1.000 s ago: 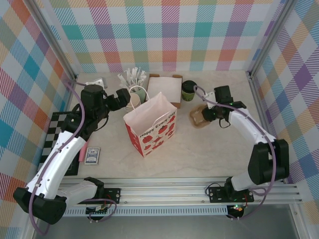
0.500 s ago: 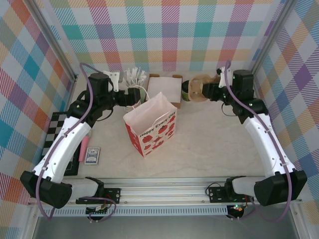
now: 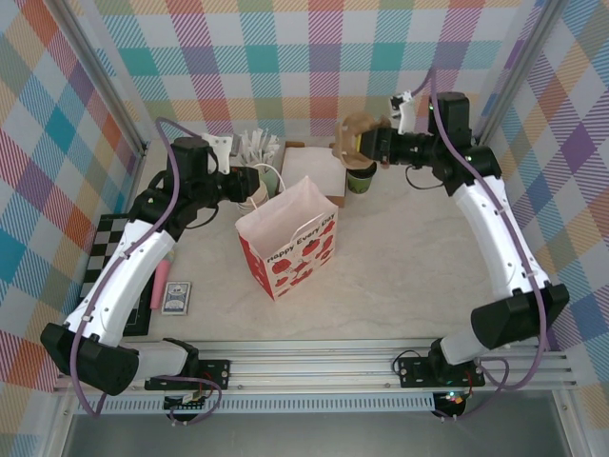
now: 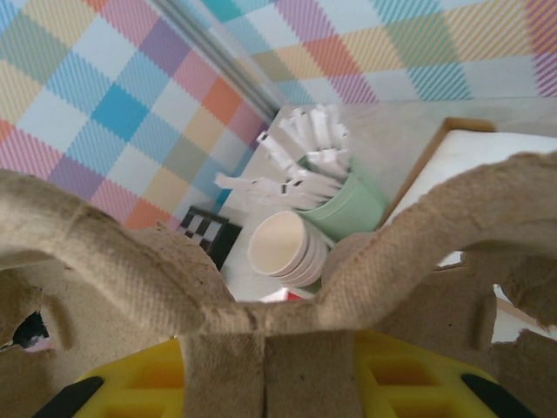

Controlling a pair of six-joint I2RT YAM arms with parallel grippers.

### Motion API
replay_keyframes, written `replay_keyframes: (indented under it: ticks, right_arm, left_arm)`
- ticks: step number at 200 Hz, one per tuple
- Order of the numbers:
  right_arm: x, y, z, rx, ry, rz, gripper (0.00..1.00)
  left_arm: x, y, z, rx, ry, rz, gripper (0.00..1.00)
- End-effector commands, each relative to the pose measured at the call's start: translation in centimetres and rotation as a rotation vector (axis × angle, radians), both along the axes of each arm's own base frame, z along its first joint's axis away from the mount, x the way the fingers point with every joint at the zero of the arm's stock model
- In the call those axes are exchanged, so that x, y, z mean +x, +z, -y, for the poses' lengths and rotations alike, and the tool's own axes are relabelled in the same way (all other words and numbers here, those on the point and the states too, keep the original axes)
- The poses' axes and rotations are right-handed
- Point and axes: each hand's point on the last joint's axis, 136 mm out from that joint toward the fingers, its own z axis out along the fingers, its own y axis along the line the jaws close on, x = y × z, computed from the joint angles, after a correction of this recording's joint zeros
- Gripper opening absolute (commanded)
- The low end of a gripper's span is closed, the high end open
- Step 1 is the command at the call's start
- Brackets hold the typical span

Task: Pack the takeout coffee

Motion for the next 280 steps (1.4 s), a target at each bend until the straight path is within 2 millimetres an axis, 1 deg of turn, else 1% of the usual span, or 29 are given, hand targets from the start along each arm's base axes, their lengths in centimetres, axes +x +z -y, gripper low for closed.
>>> replay_keyframes:
  ticks: [1,13,30,42,50,54,66,79,85,115,132,157,203,231,248,280]
  right_arm:
    - [-2.2,1.7,-3.5,0.061,0.169,-0.048,0.21]
    - [-2.7,2.4,-5.2,0.074,0.234,-0.043,0.21]
    - [-3.2,2.9,-7.5,0.079,0.309,-0.049,0.21]
    - [-4.0,3.3,-9.1,0.087,0.376,-0.063,0.21]
    - [-4.3,3.2,-10.2,0.093,0.417,-0.087,0.21]
    - [-4.6,3.4,-10.6,0.097,0.435,-0.096,0.2]
    - [-4.9,3.0,-11.7,0.102,0.475,-0.132,0.2]
    - [-5.2,2.8,-12.4,0.112,0.504,-0.163,0.19]
    - [-5.4,2.7,-12.7,0.115,0.516,-0.173,0.19]
    - [-6.5,2.5,-13.4,0.131,0.572,-0.214,0.18]
    - [-7.3,1.9,-14.0,0.13,0.607,-0.248,0.19]
    - [-7.8,0.1,-14.6,0.103,0.613,-0.318,0.19]
    - [-8.9,-2.0,-14.5,0.08,0.626,-0.426,0.18]
    - [-8.8,-4.6,-14.1,0.012,0.57,-0.484,0.18]
    - [-8.8,-5.9,-14.1,-0.015,0.544,-0.52,0.17]
    - [-9.0,-7.6,-14.1,-0.098,0.491,-0.533,0.17]
  left_arm:
    - [0.4,1.5,0.6,-0.033,-0.022,0.037,0.25]
    - [0.4,1.4,0.7,-0.038,-0.03,0.029,0.18]
    - [0.5,1.3,1.0,-0.041,-0.039,0.019,0.14]
    - [0.5,1.2,1.0,-0.042,-0.041,0.013,0.09]
    - [0.6,1.2,1.1,-0.041,-0.043,0.008,0.07]
    - [0.6,1.3,1.1,-0.043,-0.044,0.009,0.06]
    - [0.6,1.3,1.2,-0.045,-0.043,0.007,0.03]
    - [0.6,1.3,1.2,-0.046,-0.046,0.007,0.0]
    - [0.6,1.2,1.2,-0.046,-0.045,0.005,0.0]
    - [0.7,1.1,0.9,-0.041,-0.025,0.001,0.0]
    - [0.9,1.1,0.8,-0.044,-0.01,-0.001,0.0]
    - [1.1,1.2,0.5,-0.051,0.015,0.0,0.0]
    - [1.4,1.1,0.4,-0.071,0.04,-0.011,0.0]
    - [1.8,1.5,0.7,-0.116,0.048,-0.008,0.0]
    - [2.1,1.8,0.8,-0.14,0.06,-0.004,0.0]
    - [2.3,2.1,0.3,-0.152,0.101,0.006,0.0]
